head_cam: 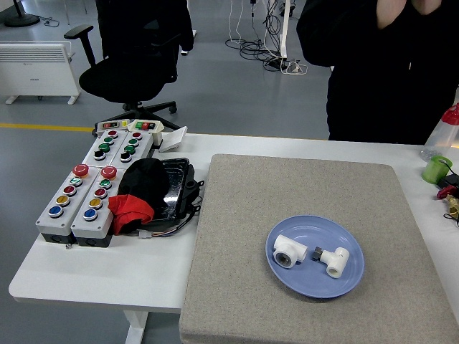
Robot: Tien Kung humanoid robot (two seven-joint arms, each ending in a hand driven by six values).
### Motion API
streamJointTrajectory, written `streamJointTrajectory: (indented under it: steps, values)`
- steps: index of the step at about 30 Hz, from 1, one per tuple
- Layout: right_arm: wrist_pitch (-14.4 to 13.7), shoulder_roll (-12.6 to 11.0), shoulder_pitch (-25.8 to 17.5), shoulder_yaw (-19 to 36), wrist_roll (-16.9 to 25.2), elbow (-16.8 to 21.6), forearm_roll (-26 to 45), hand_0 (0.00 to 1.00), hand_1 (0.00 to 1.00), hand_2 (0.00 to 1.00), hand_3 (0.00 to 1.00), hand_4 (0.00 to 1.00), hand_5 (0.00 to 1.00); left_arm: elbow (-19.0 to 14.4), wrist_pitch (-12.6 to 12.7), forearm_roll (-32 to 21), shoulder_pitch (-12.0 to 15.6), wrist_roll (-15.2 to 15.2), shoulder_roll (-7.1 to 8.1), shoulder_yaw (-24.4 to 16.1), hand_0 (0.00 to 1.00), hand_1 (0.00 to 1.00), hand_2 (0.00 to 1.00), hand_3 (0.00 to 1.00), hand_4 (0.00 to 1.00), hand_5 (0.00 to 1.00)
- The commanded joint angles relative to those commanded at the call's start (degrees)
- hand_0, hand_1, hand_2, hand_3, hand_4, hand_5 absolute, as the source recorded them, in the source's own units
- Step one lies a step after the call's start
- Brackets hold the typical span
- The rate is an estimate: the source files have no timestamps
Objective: Pick pipe place plate twice
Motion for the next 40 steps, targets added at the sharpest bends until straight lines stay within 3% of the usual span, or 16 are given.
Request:
streamJointTrajectory:
  steps: [20,40]
  values:
    - [0.38,0.81,-2.76,-1.51,-0.53,-0.19,-2.15,0.826,0.792,0.814,0.79,0.545,0.668,-0.62,-1.09,3.84,1.2,1.43,-0.54,-2.49,0.654,0.633,0.636,0.554,0.392,0.998]
    - [0.33,-0.03,-4.03,-0.21,-0.3,0.28,-2.78,0.822,0.786,0.812,0.79,0.541,0.671,-1.23,-3.53,9.51,1.78,2.69,-1.22,-5.63,0.653,0.635,0.638,0.554,0.39,0.998]
